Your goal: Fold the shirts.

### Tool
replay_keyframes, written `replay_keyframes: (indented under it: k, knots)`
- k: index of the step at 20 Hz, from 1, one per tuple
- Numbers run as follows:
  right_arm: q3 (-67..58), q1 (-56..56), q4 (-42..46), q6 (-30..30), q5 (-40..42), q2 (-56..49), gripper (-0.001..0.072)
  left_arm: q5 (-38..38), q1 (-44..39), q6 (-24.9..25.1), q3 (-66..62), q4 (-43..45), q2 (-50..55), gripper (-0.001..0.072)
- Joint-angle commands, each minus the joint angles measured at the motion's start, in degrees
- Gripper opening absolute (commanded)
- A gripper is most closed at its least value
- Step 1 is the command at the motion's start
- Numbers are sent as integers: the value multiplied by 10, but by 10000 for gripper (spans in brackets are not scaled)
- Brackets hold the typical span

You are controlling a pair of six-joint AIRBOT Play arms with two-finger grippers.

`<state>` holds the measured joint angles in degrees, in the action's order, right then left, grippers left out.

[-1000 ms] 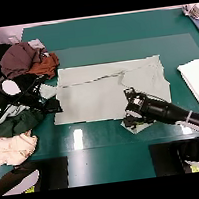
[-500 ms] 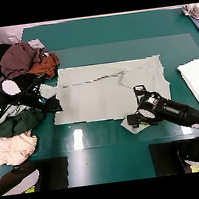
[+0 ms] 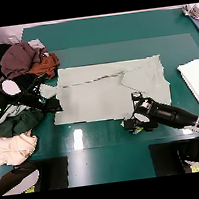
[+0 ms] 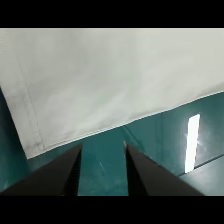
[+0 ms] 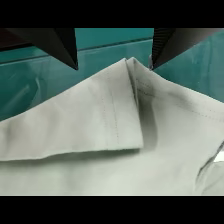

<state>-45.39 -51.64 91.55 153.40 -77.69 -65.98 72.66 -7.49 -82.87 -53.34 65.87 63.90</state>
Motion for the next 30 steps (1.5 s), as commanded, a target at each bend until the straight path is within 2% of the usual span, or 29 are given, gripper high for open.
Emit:
replay_keyframes:
  k: [1, 3, 5, 10, 17, 21, 23, 24, 25, 26, 30]
  knots:
    - [1, -1, 2, 15, -2, -7, 497, -2, 0, 0, 0, -1, 0, 334]
    - [1, -1, 15, 27, -5, -7, 494, -3, 0, 0, 0, -1, 0, 334]
    - [1, -1, 21, 39, -10, -7, 446, -4, 0, 0, 0, -1, 0, 334]
    - [1, 0, 47, 61, -38, -7, 443, -5, 0, 0, 0, -1, 0, 334]
    - [1, -1, 22, 74, 17, -7, 443, -5, 0, 0, 0, -2, 0, 334]
    - [1, -1, 25, 88, 14, -9, 442, -5, 0, 0, 0, -2, 0, 334]
    - [1, -1, 24, 87, -13, -26, 428, -4, 0, 0, 0, -2, 0, 334]
    - [1, -1, 22, 80, -26, -36, 282, -3, 0, 0, 0, -1, 0, 334]
    - [1, -1, 19, 76, -32, -43, 251, -2, 0, 0, 0, -1, 0, 334]
    - [1, -1, 14, 76, -28, -45, 250, -2, 0, 0, 0, -1, 0, 334]
    - [1, -19, 44, 77, -27, -26, 20, -3, 0, 0, 0, -1, 0, 334]
